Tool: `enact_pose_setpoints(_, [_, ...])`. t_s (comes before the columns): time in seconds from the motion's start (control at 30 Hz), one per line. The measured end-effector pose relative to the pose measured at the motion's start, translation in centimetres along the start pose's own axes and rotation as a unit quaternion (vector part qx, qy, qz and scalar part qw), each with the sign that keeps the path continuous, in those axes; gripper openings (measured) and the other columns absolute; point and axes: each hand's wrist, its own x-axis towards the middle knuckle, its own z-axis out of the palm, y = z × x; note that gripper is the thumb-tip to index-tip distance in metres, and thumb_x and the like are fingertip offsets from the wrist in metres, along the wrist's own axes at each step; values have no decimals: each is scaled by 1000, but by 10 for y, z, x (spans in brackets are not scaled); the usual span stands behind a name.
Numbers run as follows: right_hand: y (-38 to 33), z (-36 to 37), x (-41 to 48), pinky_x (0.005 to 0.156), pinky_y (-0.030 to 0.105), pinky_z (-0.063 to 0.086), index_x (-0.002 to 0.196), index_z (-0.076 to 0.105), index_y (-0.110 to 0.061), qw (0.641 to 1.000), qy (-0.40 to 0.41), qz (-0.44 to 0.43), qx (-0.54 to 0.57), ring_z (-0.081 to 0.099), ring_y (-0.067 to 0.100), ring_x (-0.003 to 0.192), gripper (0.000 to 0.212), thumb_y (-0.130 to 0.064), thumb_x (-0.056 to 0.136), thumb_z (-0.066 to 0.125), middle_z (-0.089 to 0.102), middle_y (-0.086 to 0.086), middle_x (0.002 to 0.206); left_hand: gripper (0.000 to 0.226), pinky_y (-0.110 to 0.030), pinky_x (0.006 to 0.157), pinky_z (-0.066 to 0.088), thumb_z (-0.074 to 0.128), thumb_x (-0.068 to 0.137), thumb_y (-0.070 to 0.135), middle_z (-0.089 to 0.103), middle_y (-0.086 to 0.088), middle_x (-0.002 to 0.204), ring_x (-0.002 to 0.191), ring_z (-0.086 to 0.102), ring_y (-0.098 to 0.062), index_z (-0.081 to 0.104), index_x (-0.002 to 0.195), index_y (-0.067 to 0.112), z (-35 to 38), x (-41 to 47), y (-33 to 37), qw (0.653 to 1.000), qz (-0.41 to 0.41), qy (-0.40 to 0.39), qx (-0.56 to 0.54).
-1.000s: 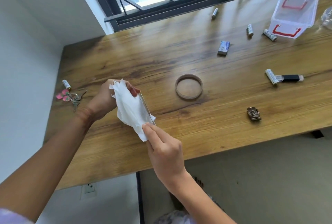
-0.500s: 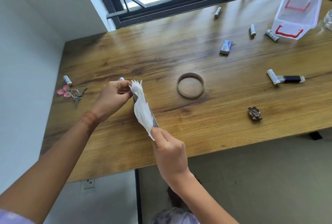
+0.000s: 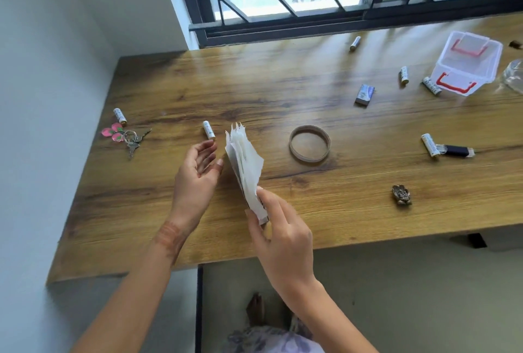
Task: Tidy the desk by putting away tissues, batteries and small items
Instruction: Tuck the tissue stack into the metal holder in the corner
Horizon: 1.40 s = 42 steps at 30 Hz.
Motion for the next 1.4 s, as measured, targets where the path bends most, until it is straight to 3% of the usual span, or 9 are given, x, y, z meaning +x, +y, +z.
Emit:
enact_pose_setpoints(0.17, [1, 2, -10, 105, 20, 33, 136, 38, -9, 989, -37, 125, 69, 42, 11, 128, 74, -22, 73, 75, 48, 4, 137, 36, -9, 92, 44, 49, 92, 2, 58, 5, 121, 109, 53, 4, 48, 124, 17, 7, -31, -16, 998, -30, -7, -62])
enact_pose_setpoints(0.27, [4, 9, -16, 105, 26, 31, 140, 34, -9, 972, -94, 198, 87, 37, 12, 132, 83, -21, 72, 78, 43, 4, 142, 35, -24, 105, 39, 44, 95, 4, 56, 4, 127, 120, 51, -6, 49, 126, 20, 13, -42, -27, 993, -59, -29, -100])
enact_pose_setpoints(0.37, [4, 16, -16, 94, 20, 41, 130, 45, -13, 965, -96, 225, 94, 50, 4, 113, 65, -15, 73, 77, 57, -3, 124, 37, -23, 104, 39, 41, 97, 13, 53, 5, 132, 122, 49, -6, 45, 134, 16, 16, -48, -31, 985, -87, -60, -133])
enact_pose_setpoints(0.47, [2, 23, -14, 80, 24, 50, 116, 57, -17, 960, -75, 245, 111, 60, 3, 91, 42, -10, 77, 72, 65, -9, 102, 36, -6, 80, 46, 38, 98, 13, 56, 16, 117, 106, 53, 6, 43, 133, 21, 17, -52, -30, 978, -100, -89, -159])
enact_pose_setpoints(0.67, [0, 29, -13, 65, 24, 48, 99, 67, -10, 965, -41, 243, 93, 61, 7, 73, 19, -5, 81, 66, 67, -5, 83, 43, -11, 97, 41, 36, 99, 10, 49, 10, 133, 121, 47, -2, 35, 141, 18, 15, -52, -31, 970, -104, -136, -171])
enact_pose_setpoints(0.87, [-3, 25, -10, 62, 16, 45, 94, 68, -10, 964, -15, 245, 100, 58, 2, 69, 17, -2, 80, 66, 67, -5, 77, 44, -1, 80, 43, 35, 98, 5, 52, 27, 109, 95, 52, 20, 35, 138, 23, 14, -50, -24, 970, -79, -162, -162])
enact_pose_setpoints(1.03, [-7, 11, 0, 60, 11, 44, 94, 68, -11, 966, 31, 240, 92, 59, 1, 70, 15, -11, 80, 71, 65, -9, 75, 44, -3, 88, 42, 38, 97, 8, 50, 21, 122, 109, 48, 11, 36, 139, 22, 21, -46, -11, 965, -54, -196, -168])
enact_pose_setpoints(1.27, [2, -27, 19, 61, 9, 42, 103, 67, -14, 967, 74, 229, 88, 58, -4, 70, 23, -19, 80, 71, 65, -12, 77, 46, -22, 106, 36, 39, 97, 8, 44, 10, 142, 129, 41, -1, 35, 142, 21, 49, -41, 13, 956, -10, -250, -153])
enact_pose_setpoints(1.4, [19, -63, 30, 57, 12, 42, 99, 68, -13, 968, 107, 214, 68, 57, 1, 66, 23, -27, 81, 69, 64, -12, 72, 51, -26, 110, 35, 39, 96, 1, 49, 17, 136, 127, 43, 2, 36, 142, 23, 84, -44, 33, 946, 21, -291, -143])
